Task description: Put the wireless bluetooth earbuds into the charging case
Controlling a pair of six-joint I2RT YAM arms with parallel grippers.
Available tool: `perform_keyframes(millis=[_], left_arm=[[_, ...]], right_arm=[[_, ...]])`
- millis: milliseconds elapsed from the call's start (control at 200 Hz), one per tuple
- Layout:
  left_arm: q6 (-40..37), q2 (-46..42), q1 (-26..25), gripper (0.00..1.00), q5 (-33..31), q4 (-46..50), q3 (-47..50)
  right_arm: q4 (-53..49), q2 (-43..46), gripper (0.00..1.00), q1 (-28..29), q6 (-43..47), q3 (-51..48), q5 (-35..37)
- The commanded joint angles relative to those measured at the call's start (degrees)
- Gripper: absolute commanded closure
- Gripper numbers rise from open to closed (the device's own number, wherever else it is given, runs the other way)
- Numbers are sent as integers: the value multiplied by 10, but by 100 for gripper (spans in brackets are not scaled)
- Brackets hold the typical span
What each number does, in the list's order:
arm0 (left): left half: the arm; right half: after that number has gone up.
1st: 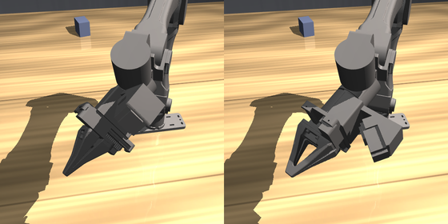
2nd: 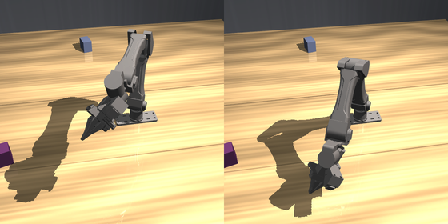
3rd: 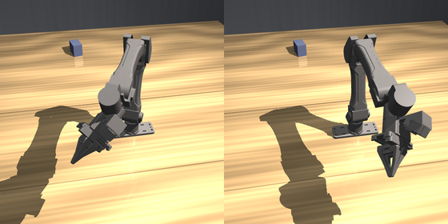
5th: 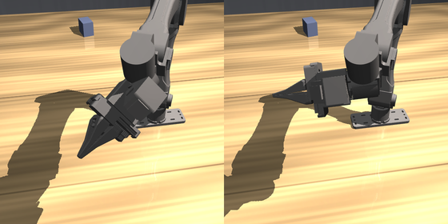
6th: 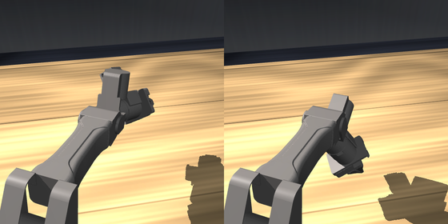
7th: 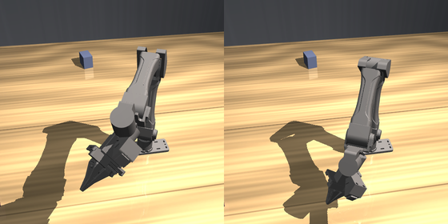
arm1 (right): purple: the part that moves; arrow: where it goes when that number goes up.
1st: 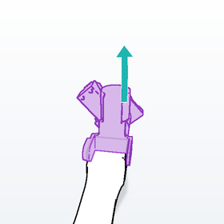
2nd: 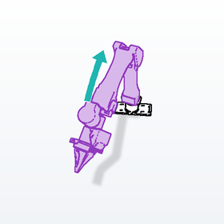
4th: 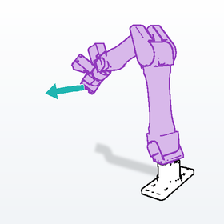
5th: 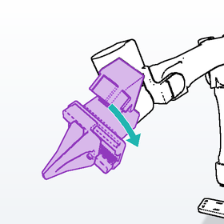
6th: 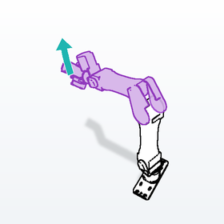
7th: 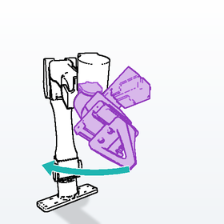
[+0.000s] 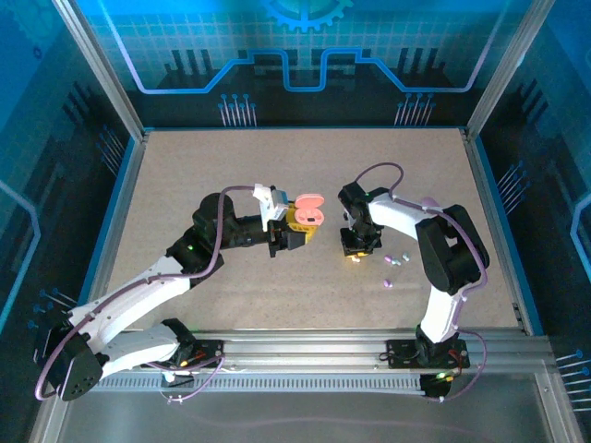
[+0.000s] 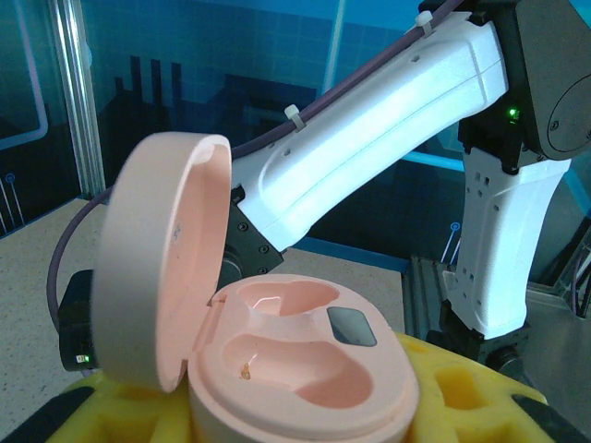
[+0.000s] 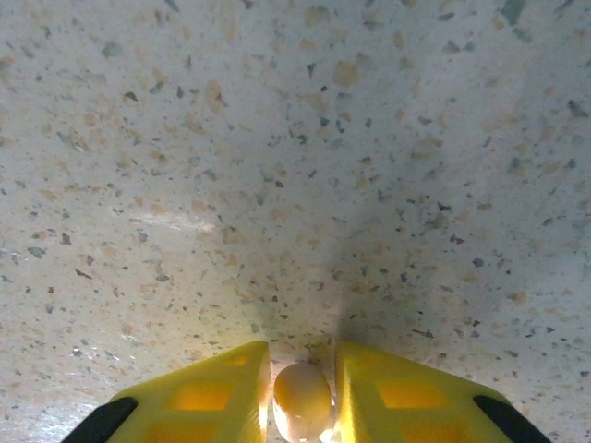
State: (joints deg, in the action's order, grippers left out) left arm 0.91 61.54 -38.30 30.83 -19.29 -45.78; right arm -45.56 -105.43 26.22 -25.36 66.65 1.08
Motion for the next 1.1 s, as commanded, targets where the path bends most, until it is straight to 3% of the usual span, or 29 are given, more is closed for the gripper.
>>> perform_keyframes(millis=[0, 490, 705, 875, 1096], left_arm=[[-12, -8, 4, 74, 1, 0, 1], [-6, -3, 4, 74, 5, -4, 0], [-6, -1, 4, 74, 3, -2, 1], [7, -1, 22, 73, -9, -7, 9], [65, 4, 95, 74, 8, -65, 38]], right_arm=[[-27, -12, 72, 8, 8, 13, -1], [-29, -24, 78, 8, 13, 12, -10], [-31, 44, 80, 1, 5, 8, -34], [41, 180, 80, -44, -25, -24, -175], [296, 302, 80, -138, -197, -98, -504]])
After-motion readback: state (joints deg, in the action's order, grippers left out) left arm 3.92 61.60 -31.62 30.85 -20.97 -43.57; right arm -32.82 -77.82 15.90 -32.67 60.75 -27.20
